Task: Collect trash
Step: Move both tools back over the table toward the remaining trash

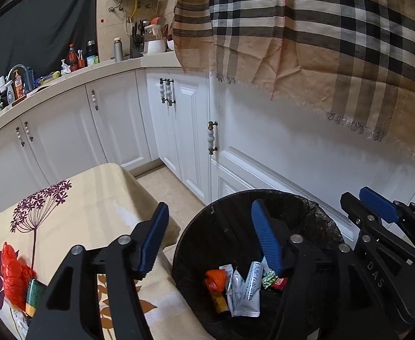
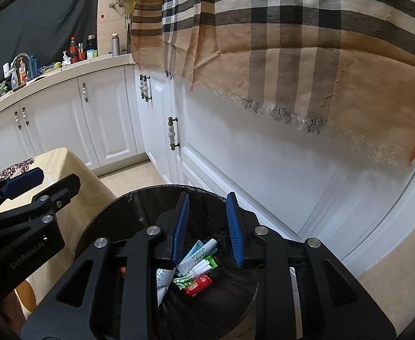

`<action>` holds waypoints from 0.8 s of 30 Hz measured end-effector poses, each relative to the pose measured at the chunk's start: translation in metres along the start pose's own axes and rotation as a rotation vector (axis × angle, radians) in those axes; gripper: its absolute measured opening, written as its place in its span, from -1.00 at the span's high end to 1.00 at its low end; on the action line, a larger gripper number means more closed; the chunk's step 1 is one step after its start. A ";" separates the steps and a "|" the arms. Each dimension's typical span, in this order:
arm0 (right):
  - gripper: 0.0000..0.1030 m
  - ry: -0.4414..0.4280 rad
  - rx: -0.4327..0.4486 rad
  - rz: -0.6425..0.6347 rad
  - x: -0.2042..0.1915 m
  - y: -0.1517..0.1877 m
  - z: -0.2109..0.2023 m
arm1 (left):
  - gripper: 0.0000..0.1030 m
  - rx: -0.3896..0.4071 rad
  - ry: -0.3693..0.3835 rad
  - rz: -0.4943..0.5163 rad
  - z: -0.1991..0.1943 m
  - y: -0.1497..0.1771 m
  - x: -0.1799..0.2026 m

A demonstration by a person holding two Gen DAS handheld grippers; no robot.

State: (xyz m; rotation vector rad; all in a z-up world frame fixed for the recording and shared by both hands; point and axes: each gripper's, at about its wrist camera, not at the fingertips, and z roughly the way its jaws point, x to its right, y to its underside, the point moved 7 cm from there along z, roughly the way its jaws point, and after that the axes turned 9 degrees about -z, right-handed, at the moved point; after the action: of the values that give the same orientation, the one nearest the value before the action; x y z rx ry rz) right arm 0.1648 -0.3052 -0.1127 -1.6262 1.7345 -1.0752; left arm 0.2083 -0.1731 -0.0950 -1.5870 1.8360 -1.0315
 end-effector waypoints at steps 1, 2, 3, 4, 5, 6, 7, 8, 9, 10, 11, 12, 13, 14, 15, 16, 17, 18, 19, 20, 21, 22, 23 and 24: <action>0.29 0.003 0.000 0.001 0.001 0.000 -0.001 | -0.24 0.001 -0.002 -0.001 -0.001 0.000 -0.001; 0.29 0.005 0.000 0.004 0.001 0.000 -0.002 | -0.28 0.000 -0.006 -0.003 -0.002 0.000 -0.003; 0.29 0.002 -0.001 0.005 0.000 0.000 -0.002 | -0.30 -0.001 -0.009 -0.009 -0.004 0.000 -0.006; 0.29 0.001 -0.002 0.008 0.000 0.000 -0.003 | -0.33 0.000 -0.013 -0.017 -0.006 0.000 -0.009; 0.29 -0.003 -0.002 0.011 -0.002 0.000 -0.005 | -0.36 0.000 -0.017 -0.022 -0.007 -0.001 -0.011; 0.27 -0.009 -0.001 0.012 -0.004 -0.001 -0.007 | -0.37 0.003 -0.024 -0.029 -0.010 -0.001 -0.017; 0.26 -0.014 0.001 0.011 -0.007 -0.001 -0.009 | -0.38 0.004 -0.030 -0.033 -0.013 0.000 -0.021; 0.26 -0.017 0.002 0.009 -0.010 -0.002 -0.011 | -0.39 0.005 -0.036 -0.037 -0.016 0.000 -0.026; 0.24 -0.023 0.005 0.006 -0.015 -0.003 -0.014 | -0.39 0.004 -0.046 -0.044 -0.020 0.001 -0.033; 0.22 -0.029 0.006 0.005 -0.018 -0.004 -0.015 | -0.41 0.004 -0.054 -0.049 -0.023 0.002 -0.038; 0.21 -0.038 0.007 0.004 -0.023 -0.005 -0.018 | -0.41 0.004 -0.064 -0.056 -0.027 0.003 -0.045; 0.19 -0.051 0.008 0.005 -0.029 -0.005 -0.020 | -0.42 0.007 -0.075 -0.064 -0.032 0.003 -0.052; 0.19 -0.062 0.009 0.005 -0.033 -0.006 -0.022 | -0.43 0.010 -0.090 -0.075 -0.038 0.005 -0.063; 0.19 -0.079 0.009 0.003 -0.041 -0.006 -0.025 | -0.44 0.012 -0.102 -0.084 -0.043 0.006 -0.071; 0.19 -0.094 0.008 0.000 -0.048 -0.007 -0.028 | -0.44 0.015 -0.120 -0.097 -0.050 0.008 -0.083; 0.19 -0.112 0.009 -0.006 -0.058 -0.008 -0.031 | -0.45 0.016 -0.131 -0.106 -0.054 0.010 -0.091; 0.19 -0.125 0.009 -0.010 -0.065 -0.009 -0.032 | -0.45 0.018 -0.145 -0.115 -0.060 0.012 -0.101; 0.19 -0.146 0.007 -0.015 -0.076 -0.009 -0.035 | -0.45 0.025 -0.167 -0.128 -0.069 0.014 -0.114; 0.19 -0.171 0.005 -0.021 -0.088 -0.009 -0.038 | -0.46 0.029 -0.186 -0.138 -0.075 0.017 -0.125; 0.19 -0.189 0.005 -0.026 -0.097 -0.009 -0.040 | -0.46 0.031 -0.200 -0.144 -0.080 0.019 -0.133; 0.19 -0.211 0.003 -0.036 -0.109 -0.009 -0.043 | -0.46 0.033 -0.217 -0.151 -0.086 0.022 -0.144; 0.19 -0.229 0.002 -0.052 -0.122 -0.008 -0.045 | -0.46 0.035 -0.243 -0.160 -0.093 0.027 -0.157; 0.19 -0.243 0.000 -0.063 -0.132 -0.008 -0.048 | -0.46 0.035 -0.266 -0.167 -0.100 0.031 -0.168; 0.19 -0.264 -0.001 -0.078 -0.145 -0.007 -0.051 | -0.46 0.035 -0.296 -0.178 -0.108 0.037 -0.183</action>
State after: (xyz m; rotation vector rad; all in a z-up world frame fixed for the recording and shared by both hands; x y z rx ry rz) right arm 0.1476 -0.1528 -0.0997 -1.7613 1.5116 -0.8495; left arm 0.1384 0.0307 -0.0800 -1.7994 1.4942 -0.8438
